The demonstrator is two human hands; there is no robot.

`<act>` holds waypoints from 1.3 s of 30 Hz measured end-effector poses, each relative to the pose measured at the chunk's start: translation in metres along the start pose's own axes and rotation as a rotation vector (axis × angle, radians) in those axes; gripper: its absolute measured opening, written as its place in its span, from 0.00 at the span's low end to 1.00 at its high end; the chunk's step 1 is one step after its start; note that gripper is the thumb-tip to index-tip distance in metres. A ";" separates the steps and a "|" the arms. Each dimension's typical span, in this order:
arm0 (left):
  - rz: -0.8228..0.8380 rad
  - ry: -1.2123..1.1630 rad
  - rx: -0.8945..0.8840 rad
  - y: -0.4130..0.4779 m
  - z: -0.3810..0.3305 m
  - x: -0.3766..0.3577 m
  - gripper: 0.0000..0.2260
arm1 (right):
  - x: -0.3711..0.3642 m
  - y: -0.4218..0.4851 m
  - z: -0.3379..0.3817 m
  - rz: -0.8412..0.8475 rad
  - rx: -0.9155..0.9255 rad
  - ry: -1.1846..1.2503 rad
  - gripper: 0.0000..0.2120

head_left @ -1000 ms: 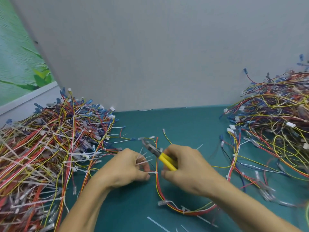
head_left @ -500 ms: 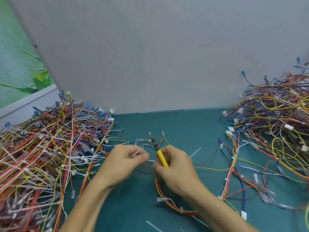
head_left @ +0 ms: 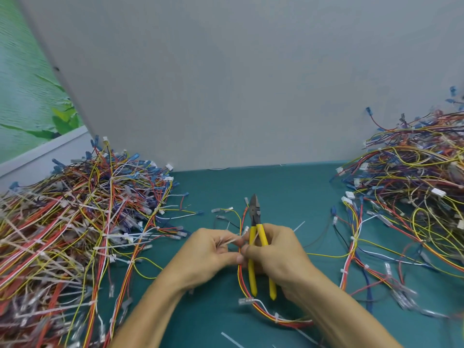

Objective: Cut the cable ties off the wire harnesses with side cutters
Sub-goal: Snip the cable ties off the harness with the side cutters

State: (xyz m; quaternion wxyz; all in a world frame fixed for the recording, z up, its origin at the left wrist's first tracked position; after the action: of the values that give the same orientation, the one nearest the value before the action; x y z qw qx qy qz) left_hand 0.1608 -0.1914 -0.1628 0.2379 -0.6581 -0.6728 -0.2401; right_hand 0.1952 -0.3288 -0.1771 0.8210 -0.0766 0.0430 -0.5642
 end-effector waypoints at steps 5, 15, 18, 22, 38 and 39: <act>0.048 0.038 -0.016 -0.001 -0.002 -0.004 0.06 | -0.005 -0.001 0.007 0.039 0.042 -0.109 0.03; 0.107 -0.172 0.053 -0.002 0.003 -0.001 0.03 | 0.050 -0.041 0.053 -0.044 0.140 -0.997 0.10; 0.047 -0.144 0.077 0.000 0.007 0.000 0.04 | 0.041 -0.055 0.039 -0.023 0.176 -1.219 0.09; -0.006 -0.110 0.093 0.002 0.012 0.001 0.08 | 0.017 -0.063 0.021 0.043 0.185 -1.292 0.08; -0.006 -0.137 0.076 0.005 0.017 0.001 0.07 | 0.002 -0.064 0.018 0.078 0.168 -1.333 0.10; -0.002 -0.139 0.074 0.005 0.017 0.001 0.07 | 0.002 -0.064 0.018 0.079 0.167 -1.330 0.11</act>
State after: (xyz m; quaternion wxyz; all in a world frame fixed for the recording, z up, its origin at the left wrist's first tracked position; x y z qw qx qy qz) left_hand 0.1654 -0.1802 -0.1754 0.2144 -0.6632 -0.6969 -0.1688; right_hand 0.1397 -0.3519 -0.1478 0.6958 -0.3424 -0.5131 -0.3678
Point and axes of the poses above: each hand's wrist, its own y-axis towards the middle knuckle, its own x-axis out of the back of the hand, z = x × y, the point moved 6 cm from there along y, towards the middle knuckle, and after that the axes turned 5 degrees about y, right-handed, at the moved point
